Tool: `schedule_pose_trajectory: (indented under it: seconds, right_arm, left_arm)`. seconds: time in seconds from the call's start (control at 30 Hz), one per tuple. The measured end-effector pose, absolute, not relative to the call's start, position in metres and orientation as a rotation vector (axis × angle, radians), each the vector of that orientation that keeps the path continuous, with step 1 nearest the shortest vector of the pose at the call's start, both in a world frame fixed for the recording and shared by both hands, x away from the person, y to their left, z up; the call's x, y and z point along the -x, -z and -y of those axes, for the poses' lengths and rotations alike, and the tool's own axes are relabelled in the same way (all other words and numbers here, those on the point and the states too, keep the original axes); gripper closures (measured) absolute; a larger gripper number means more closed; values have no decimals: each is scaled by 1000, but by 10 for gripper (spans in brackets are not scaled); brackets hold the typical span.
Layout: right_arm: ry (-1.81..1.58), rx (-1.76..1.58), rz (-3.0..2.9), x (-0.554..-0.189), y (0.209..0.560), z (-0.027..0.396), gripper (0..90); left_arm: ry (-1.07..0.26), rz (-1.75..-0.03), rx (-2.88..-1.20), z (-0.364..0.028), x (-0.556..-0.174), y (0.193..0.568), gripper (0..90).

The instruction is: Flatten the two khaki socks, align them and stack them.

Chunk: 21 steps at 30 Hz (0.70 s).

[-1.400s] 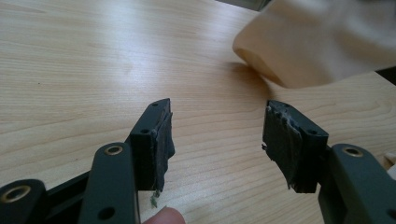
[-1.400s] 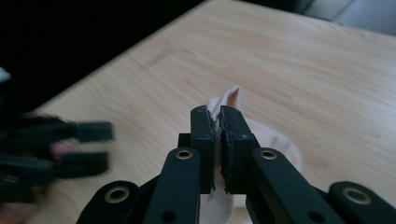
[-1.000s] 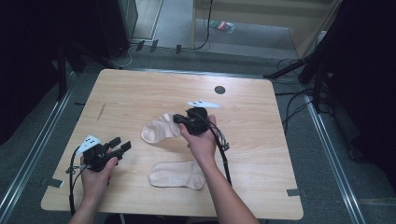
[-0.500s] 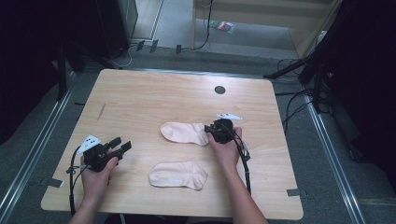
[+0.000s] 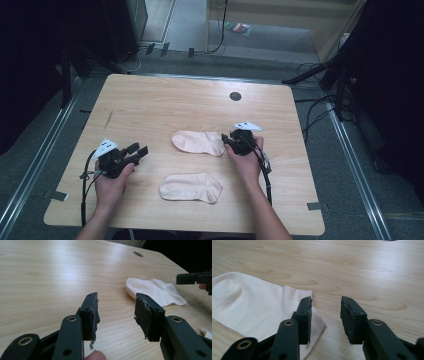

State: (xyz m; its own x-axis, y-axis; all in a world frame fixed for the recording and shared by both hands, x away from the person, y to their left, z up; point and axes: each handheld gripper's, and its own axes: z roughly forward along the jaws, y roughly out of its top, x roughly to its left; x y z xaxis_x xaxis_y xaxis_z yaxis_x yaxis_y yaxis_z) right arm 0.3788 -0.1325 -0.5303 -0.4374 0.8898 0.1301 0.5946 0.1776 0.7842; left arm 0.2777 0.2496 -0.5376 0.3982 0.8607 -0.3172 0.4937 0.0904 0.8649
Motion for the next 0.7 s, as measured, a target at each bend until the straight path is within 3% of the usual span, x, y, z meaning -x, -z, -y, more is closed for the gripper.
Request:
schedule_pose_trajectory:
  seconds: [0.3, 0.7]
  right_arm:
    - [-1159, -1366, -2148, -378, 534, 131, 605]
    - [-1158, -1357, -2158, -379, 536, 135, 604]
  left_arm:
    - [-382, -1211, -1682, -205, -320, 529, 578]
    - [-405, -1245, -1780, -184, -350, 531, 590]
